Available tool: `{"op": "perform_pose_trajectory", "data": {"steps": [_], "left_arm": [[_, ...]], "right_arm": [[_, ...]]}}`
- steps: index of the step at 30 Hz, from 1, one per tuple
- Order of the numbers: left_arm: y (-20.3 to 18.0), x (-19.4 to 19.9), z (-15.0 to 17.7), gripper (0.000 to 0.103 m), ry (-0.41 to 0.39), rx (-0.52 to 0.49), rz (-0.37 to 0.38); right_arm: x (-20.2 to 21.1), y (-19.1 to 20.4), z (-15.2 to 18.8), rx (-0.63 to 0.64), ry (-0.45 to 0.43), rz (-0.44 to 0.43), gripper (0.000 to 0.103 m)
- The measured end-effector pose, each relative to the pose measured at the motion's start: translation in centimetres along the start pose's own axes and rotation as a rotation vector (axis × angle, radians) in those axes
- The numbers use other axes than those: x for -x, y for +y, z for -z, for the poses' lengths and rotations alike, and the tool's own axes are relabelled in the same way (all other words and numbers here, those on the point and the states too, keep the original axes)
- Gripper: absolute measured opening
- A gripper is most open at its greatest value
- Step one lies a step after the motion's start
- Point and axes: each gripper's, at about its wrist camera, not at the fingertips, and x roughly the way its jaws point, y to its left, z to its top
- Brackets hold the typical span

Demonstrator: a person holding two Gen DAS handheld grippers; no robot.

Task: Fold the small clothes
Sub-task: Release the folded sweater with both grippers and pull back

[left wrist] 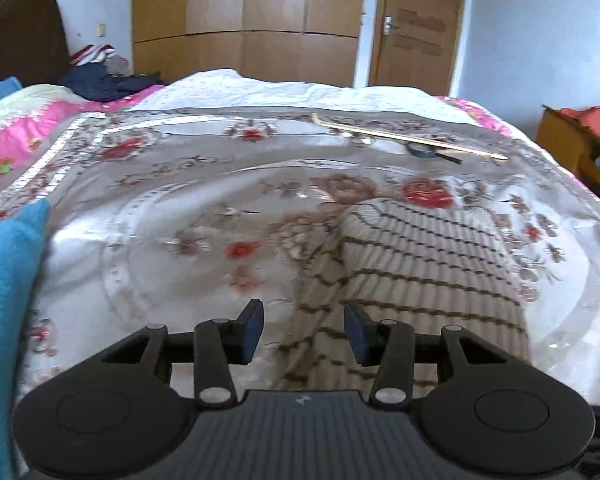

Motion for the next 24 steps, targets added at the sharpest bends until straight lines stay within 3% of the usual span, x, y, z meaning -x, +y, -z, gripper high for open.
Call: {"op": "perform_pose_trajectory", "data": {"steps": [3, 5, 7, 9, 13, 16, 20, 22, 24], "left_arm": [[-0.4, -0.7, 0.3, 0.056, 0.011, 0.002, 0.038], [-0.6, -1.8, 0.8, 0.056, 0.046, -0.021, 0.018], [0.0, -2.8, 1.5, 0.060, 0.081, -0.012, 0.005], [0.9, -3.0, 2.0, 0.066, 0.095, 0.034, 0.013], [1.0, -2.3, 3.6, 0.067, 0.113, 0.088, 0.015], [-0.2, -1.8, 4.2, 0.068, 0.101, 0.048, -0.012], [-0.1, -1.1, 3.2, 0.067, 0.106, 0.089, -0.026], [-0.4, 0.1, 3.1, 0.067, 0.072, 0.055, -0.047], [-0.7, 0.1, 3.3, 0.068, 0.087, 0.008, -0.074]], "right_arm": [[-0.6, 0.2, -0.2, -0.003, 0.008, -0.012, 0.050], [-1.2, 0.4, -0.4, 0.007, 0.017, -0.009, 0.050], [-1.9, 0.8, -0.4, 0.054, 0.027, 0.033, 0.045], [-2.2, 0.7, -0.4, 0.081, 0.034, 0.059, 0.032], [-2.1, -1.0, -1.3, 0.055, 0.027, 0.072, 0.025], [-2.1, -2.0, -1.8, 0.044, 0.023, 0.067, 0.026], [-0.9, -2.2, -1.6, 0.059, 0.006, 0.049, 0.029], [0.5, -1.9, -1.6, 0.081, -0.045, 0.055, 0.032], [1.4, -1.2, -1.5, 0.126, -0.098, 0.066, 0.034]]}}
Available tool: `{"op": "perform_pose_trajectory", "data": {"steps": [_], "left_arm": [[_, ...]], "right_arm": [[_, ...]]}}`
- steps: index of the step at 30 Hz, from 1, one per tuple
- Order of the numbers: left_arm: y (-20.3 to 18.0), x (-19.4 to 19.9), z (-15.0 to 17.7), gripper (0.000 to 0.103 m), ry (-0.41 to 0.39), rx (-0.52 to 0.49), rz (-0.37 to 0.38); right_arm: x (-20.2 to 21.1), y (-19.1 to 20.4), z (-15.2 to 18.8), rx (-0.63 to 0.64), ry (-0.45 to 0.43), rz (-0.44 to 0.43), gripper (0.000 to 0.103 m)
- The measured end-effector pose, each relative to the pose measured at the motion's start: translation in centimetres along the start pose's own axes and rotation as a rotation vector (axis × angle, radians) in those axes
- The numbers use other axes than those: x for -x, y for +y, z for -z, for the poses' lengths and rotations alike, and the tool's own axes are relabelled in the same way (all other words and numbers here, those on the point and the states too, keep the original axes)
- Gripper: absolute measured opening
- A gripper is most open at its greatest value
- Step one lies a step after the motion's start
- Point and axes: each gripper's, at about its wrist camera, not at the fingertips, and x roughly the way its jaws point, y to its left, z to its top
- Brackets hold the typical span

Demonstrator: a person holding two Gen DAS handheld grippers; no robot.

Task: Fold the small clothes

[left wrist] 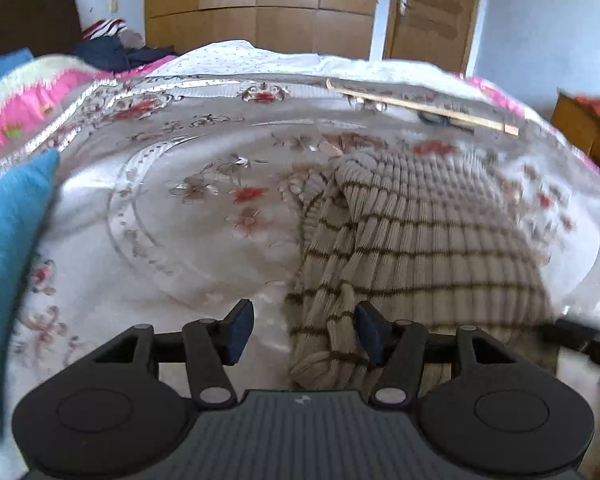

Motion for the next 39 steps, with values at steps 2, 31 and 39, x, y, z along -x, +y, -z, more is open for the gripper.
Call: {"op": "perform_pose_trajectory", "data": {"steps": [2, 31, 39], "left_arm": [[0.3, -0.7, 0.1, 0.072, 0.039, 0.002, -0.016], [-3.2, 6.6, 6.6, 0.088, 0.028, -0.072, 0.047], [-2.9, 7.3, 6.9, 0.096, 0.035, -0.041, 0.060]], "right_arm": [[-0.4, 0.4, 0.1, 0.025, 0.023, -0.009, 0.034], [5.7, 7.0, 4.0, 0.067, 0.084, 0.129, 0.034], [6.5, 7.6, 4.3, 0.072, 0.078, 0.153, 0.035]]}}
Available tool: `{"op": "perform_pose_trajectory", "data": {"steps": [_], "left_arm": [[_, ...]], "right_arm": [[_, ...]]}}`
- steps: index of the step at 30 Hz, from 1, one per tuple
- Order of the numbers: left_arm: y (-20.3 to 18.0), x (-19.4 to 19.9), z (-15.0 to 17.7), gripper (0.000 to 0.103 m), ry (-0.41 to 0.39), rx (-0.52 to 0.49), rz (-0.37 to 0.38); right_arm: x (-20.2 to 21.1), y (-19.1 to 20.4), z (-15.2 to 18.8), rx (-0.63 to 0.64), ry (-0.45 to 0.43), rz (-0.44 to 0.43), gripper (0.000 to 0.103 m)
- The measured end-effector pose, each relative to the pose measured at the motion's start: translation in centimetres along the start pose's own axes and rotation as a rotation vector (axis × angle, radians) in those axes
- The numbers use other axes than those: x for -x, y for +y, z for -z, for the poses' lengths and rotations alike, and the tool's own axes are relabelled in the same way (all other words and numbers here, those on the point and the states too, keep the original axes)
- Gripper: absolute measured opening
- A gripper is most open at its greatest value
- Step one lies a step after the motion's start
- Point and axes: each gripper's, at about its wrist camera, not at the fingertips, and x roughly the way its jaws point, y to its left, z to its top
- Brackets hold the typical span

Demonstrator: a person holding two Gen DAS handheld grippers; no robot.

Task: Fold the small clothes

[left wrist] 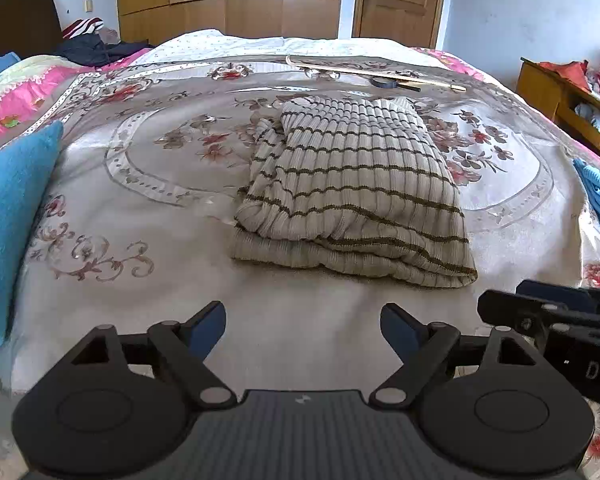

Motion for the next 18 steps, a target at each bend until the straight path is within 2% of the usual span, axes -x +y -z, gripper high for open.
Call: {"op": "perform_pose_trajectory", "data": {"steps": [4, 6, 18], "left_arm": [[-0.1, 0.0, 0.2, 0.100, 0.020, 0.005, -0.008], [-0.1, 0.0, 0.3, 0.103, 0.021, 0.006, -0.012], [0.0, 0.1, 0.6, 0.103, 0.044, 0.026, -0.029]], "right_arm": [[0.0, 0.0, 0.5, -0.008, 0.008, 0.008, 0.036], [0.0, -0.1, 0.7, -0.010, 0.011, 0.011, 0.040], [0.0, -0.1, 1.2, -0.020, 0.014, 0.012, 0.040]]}}
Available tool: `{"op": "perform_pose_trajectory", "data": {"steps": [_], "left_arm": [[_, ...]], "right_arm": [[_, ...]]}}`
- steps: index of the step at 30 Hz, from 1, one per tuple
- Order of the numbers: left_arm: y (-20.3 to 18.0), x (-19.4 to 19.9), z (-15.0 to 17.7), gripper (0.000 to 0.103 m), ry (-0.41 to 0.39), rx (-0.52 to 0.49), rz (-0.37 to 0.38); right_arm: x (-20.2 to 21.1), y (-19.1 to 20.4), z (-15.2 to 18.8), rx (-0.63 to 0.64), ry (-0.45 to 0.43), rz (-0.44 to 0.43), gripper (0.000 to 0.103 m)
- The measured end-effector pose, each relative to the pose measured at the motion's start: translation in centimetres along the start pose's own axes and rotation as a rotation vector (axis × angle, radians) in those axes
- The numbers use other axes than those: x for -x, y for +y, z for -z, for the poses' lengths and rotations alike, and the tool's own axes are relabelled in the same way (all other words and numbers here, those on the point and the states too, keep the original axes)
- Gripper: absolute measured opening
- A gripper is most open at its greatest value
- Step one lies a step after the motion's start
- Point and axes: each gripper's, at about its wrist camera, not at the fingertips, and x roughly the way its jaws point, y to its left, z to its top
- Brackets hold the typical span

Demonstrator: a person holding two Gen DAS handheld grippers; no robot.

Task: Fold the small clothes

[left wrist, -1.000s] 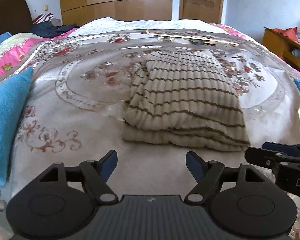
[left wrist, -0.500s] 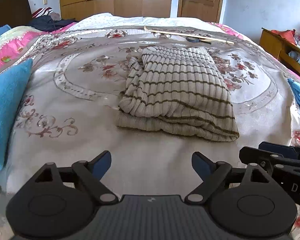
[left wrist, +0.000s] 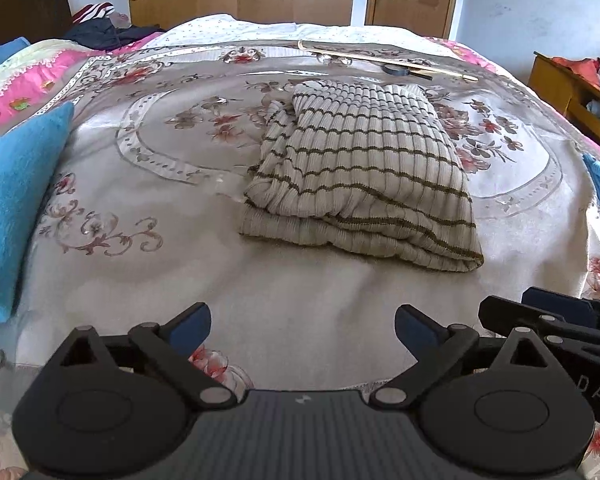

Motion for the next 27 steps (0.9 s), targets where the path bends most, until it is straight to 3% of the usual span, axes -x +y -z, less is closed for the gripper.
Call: {"op": "perform_pose_trajectory", "data": {"steps": [27], "left_arm": [[-0.29, 0.17, 0.34, 0.103, 0.024, -0.017, -0.038]], "right_arm": [[-0.16, -0.27, 0.96, -0.021, 0.003, -0.017, 0.041]]}}
